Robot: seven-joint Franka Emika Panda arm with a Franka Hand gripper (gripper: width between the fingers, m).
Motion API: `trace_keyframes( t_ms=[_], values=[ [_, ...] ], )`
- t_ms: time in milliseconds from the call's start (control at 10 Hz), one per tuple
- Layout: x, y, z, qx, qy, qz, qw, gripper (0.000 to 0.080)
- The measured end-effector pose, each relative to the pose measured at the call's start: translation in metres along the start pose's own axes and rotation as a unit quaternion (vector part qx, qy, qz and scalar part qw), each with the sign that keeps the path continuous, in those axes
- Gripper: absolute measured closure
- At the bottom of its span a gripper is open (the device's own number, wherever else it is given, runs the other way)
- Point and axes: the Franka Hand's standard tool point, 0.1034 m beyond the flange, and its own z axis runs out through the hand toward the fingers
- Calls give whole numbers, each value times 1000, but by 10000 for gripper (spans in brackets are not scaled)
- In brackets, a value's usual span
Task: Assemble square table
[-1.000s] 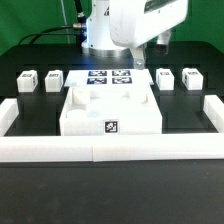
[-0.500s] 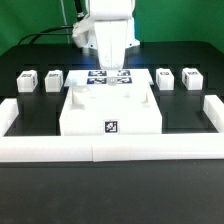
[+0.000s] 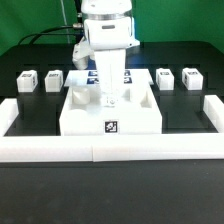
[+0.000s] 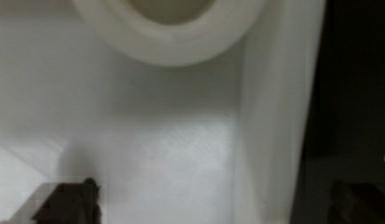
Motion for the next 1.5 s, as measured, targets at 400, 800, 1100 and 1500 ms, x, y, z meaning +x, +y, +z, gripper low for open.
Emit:
trace_keyframes(
  t_ms=[400,800,1100,1500],
  values=[
    [0,-1,1,1,0,0,1000,503],
    [-1,3,-1,-8,0,1,1000,740],
    [-1,4,-1,-9,0,1,1000,740],
    [55,27,1,-27,13,0,1000,739]
  ],
)
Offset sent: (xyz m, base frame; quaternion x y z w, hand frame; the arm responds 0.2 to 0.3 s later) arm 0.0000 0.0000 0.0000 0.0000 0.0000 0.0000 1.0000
